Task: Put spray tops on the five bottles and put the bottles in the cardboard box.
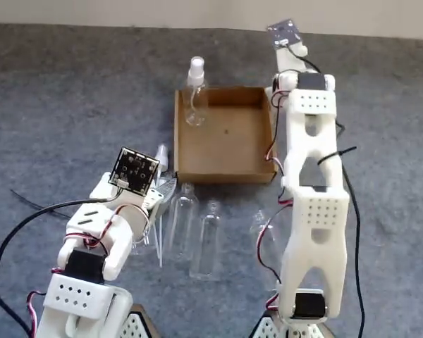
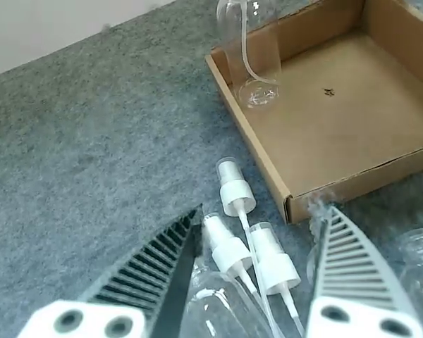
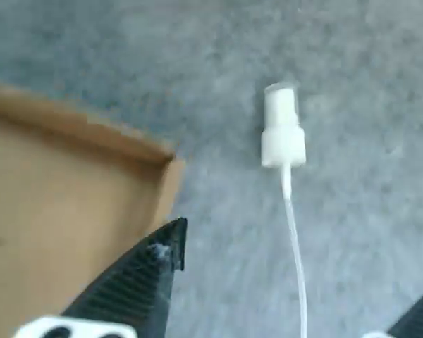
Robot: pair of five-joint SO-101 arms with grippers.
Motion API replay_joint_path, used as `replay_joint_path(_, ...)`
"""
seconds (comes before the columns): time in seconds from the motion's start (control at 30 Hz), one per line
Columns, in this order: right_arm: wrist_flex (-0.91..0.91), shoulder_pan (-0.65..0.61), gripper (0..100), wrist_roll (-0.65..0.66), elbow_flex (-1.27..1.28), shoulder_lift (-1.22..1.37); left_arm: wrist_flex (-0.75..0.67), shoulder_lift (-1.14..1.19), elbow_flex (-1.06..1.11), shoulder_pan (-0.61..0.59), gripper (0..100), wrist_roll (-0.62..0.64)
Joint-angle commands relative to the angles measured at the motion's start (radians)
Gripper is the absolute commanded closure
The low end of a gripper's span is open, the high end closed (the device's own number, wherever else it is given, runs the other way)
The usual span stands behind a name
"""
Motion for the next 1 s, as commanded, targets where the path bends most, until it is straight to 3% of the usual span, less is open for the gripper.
replay_joint_path(0.0,-0.079,0.038,57.0,-0.049,-0.343,0.197,-0.025,-0.005,-0.005,-0.005,76,0.005)
replay_joint_path(0.23,-0.266,0.061,57.0,-0.087,-0.611,0.460,-0.025,-0.008,0.004,-0.001,76,0.005)
replay_joint_path(0.47,-0.341,0.065,57.6,-0.086,-0.625,0.553,-0.020,-0.008,0.005,0.027,76,0.005)
replay_joint_path(0.77,-0.266,0.122,89.3,-0.084,-0.627,0.596,-0.020,-0.008,0.005,0.027,76,0.005)
replay_joint_path(0.97,-0.061,0.137,96.4,-0.083,-0.638,0.570,-0.023,-0.008,0.005,0.022,76,0.005)
